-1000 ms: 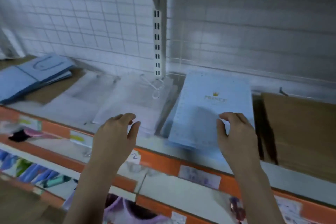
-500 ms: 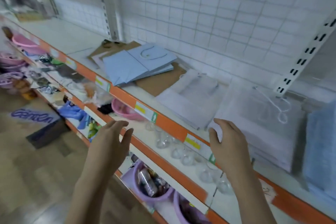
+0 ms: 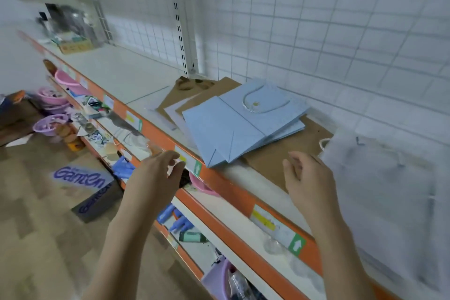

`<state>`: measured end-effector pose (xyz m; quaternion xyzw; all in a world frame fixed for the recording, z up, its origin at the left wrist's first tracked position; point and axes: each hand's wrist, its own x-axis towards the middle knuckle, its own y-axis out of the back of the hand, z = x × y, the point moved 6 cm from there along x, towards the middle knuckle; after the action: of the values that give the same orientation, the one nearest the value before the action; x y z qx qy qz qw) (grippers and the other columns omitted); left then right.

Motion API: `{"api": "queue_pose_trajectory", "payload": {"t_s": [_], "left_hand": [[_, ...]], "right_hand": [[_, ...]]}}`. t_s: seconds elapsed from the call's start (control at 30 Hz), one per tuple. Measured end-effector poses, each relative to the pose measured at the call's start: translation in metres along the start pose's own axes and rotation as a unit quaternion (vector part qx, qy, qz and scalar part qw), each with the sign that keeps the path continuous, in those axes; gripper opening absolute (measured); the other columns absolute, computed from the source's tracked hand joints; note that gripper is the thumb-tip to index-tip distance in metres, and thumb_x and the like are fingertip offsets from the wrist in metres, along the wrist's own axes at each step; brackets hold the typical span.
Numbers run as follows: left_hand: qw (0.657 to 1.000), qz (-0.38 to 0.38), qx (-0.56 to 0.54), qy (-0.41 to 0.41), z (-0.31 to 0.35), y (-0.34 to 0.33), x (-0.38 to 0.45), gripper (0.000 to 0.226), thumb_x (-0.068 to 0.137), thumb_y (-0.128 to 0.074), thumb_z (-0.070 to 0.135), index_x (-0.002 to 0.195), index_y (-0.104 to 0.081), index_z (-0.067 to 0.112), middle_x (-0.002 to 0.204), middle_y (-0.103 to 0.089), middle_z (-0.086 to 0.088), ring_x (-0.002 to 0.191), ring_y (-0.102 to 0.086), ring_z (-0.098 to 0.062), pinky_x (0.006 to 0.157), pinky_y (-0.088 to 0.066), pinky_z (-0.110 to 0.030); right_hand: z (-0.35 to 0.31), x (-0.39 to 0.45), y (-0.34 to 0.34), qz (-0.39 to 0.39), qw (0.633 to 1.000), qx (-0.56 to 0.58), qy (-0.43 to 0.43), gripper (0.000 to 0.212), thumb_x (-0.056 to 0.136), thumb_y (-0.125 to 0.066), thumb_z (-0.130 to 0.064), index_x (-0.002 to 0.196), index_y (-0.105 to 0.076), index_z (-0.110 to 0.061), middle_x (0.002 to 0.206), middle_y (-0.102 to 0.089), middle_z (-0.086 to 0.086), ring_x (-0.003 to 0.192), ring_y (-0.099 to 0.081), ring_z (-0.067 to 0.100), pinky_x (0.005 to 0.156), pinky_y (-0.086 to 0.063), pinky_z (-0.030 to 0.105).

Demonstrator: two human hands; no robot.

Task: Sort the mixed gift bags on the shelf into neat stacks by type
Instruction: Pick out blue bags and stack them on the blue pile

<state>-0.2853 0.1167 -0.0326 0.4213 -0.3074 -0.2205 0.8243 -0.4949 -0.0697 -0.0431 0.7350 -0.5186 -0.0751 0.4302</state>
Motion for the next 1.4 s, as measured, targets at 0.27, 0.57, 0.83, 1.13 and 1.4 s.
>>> {"api": "queue_pose_trajectory", "payload": {"t_s": [0.27, 0.57, 0.83, 1.13, 1.4], "left_hand": [[0.999, -0.044, -0.010, 0.008, -0.053, -0.024, 0.063, 0.031, 0.092, -0.051, 0.031, 0.117, -0.060, 0.014, 0.104, -0.067, -0.001, 0.087, -0.061, -0.017, 0.074, -0.053, -0.033], [0.996, -0.066, -0.024, -0.050, -0.073, -0.043, 0.143, 0.029, 0.092, -0.051, 0.029, 0.115, -0.061, 0.016, 0.102, -0.066, -0.002, 0.086, -0.060, -0.020, 0.070, -0.045, -0.028], [0.980, -0.090, -0.100, -0.150, -0.054, -0.053, 0.212, 0.020, 0.089, -0.057, 0.024, 0.103, -0.065, 0.011, 0.087, -0.069, -0.005, 0.082, -0.063, -0.027, 0.069, -0.049, -0.034], [0.960, -0.140, -0.096, -0.222, -0.003, -0.090, 0.227, 0.025, 0.087, -0.055, 0.020, 0.104, -0.063, 0.003, 0.087, -0.059, -0.015, 0.084, -0.054, -0.036, 0.072, -0.048, -0.042], [0.950, -0.291, 0.000, -0.116, 0.006, -0.123, 0.234, 0.090, 0.069, -0.065, 0.063, 0.135, -0.035, 0.009, 0.135, -0.039, -0.014, 0.128, -0.034, -0.034, 0.100, -0.035, -0.047]], "right_hand": [[-0.021, 0.053, -0.056, -0.034, 0.997, -0.055, -0.052, 0.027, 0.094, -0.046, -0.033, 0.097, -0.061, -0.011, 0.084, -0.062, 0.001, 0.080, -0.052, 0.016, 0.067, -0.036, 0.027], [-0.010, 0.080, -0.084, 0.001, 0.971, -0.125, -0.203, 0.092, 0.060, -0.029, -0.089, 0.100, -0.059, -0.012, 0.091, -0.065, 0.007, 0.084, -0.060, 0.029, 0.059, -0.045, 0.032], [-0.001, 0.070, -0.079, 0.027, 0.956, -0.037, -0.289, 0.093, 0.050, -0.042, -0.088, 0.101, -0.061, -0.012, 0.093, -0.066, 0.003, 0.082, -0.064, 0.021, 0.068, -0.054, 0.038], [0.013, 0.017, -0.044, 0.086, 0.919, 0.076, -0.377, 0.023, 0.084, -0.064, -0.032, 0.098, -0.064, -0.014, 0.076, -0.068, 0.004, 0.066, -0.063, 0.017, 0.068, -0.052, 0.035], [0.009, -0.021, -0.044, 0.161, 0.886, 0.085, -0.426, 0.035, 0.086, -0.060, -0.036, 0.113, -0.047, -0.016, 0.095, -0.060, 0.001, 0.088, -0.056, 0.021, 0.074, -0.041, 0.035]]}}
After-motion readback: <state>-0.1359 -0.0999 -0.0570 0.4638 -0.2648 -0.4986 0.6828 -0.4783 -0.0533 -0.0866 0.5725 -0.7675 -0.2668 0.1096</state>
